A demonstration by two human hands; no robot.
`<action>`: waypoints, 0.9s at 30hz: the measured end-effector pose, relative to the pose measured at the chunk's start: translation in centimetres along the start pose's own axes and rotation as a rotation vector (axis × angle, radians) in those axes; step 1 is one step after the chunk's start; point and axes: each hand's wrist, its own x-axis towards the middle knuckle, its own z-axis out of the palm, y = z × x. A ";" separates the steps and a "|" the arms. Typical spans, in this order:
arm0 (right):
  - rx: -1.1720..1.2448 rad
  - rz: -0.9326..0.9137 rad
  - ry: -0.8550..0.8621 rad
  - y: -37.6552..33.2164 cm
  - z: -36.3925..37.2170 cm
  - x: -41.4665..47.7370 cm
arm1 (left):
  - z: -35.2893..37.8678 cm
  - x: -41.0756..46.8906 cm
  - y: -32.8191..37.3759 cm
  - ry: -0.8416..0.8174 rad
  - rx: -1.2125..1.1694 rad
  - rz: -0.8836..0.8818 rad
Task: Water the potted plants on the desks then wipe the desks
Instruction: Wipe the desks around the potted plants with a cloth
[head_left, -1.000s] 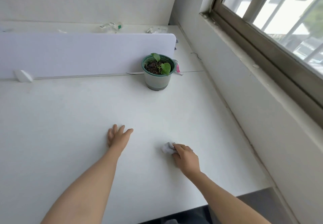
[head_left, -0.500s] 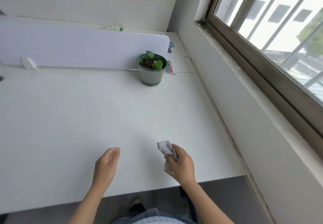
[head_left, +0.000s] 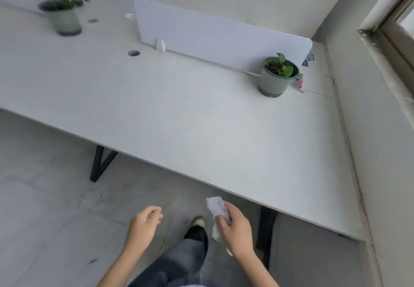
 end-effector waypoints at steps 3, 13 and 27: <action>-0.008 0.007 -0.037 -0.9 1.8 -0.8 | -2.7 -1.9 -2.1 0.075 -0.009 -0.063; -0.181 -0.137 -0.182 -7.1 9.9 -0.1 | -10.1 -2.4 -6.1 0.175 -0.100 -0.126; -0.160 -0.225 -0.236 -25.6 32.3 3.3 | -39.6 7.5 -13.2 0.559 -0.250 -0.201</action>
